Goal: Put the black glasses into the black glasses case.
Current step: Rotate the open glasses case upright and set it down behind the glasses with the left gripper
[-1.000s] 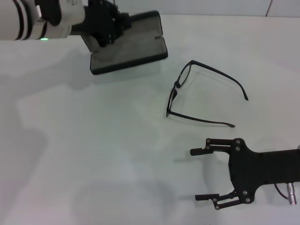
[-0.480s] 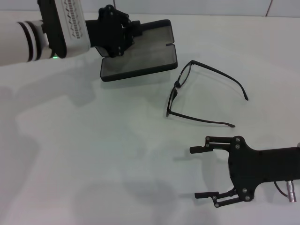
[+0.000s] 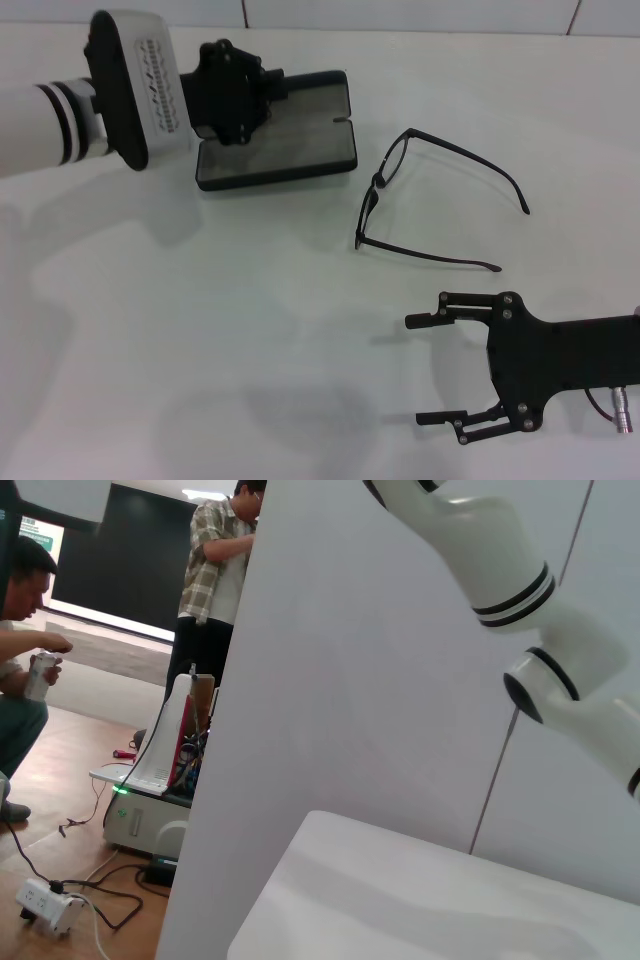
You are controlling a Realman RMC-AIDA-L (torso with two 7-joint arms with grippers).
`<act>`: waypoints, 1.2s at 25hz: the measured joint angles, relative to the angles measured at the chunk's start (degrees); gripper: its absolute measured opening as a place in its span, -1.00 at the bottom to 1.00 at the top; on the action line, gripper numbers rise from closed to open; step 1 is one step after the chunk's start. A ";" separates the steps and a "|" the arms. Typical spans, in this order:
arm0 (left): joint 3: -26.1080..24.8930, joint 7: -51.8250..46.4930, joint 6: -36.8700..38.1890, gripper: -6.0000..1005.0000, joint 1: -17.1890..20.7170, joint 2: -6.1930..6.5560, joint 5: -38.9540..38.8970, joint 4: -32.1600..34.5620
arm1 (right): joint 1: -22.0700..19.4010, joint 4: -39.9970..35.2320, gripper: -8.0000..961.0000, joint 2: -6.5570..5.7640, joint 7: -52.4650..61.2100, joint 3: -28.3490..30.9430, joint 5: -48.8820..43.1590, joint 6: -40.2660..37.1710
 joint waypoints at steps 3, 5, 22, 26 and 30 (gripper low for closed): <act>0.00 2.77 -0.87 -0.67 0.82 -0.15 -0.03 2.20 | -0.01 -0.01 0.64 0.00 0.00 -0.05 0.00 0.00; 0.00 3.50 -1.16 -0.67 1.01 -0.16 -0.03 2.80 | -0.09 -0.01 0.64 0.00 0.00 -0.05 0.00 -0.08; -0.08 10.57 -4.08 -0.69 3.12 -0.07 -2.25 12.73 | -0.36 0.37 0.64 -0.07 0.00 0.11 0.00 -1.12; -0.08 11.19 -3.92 -0.69 3.26 -0.05 -3.73 13.64 | -0.36 0.43 0.64 -0.09 0.00 0.10 0.00 -1.02; -0.09 11.69 -4.15 -0.69 3.33 -0.09 -4.11 13.79 | -0.36 0.43 0.64 -0.09 0.00 0.10 0.00 -0.92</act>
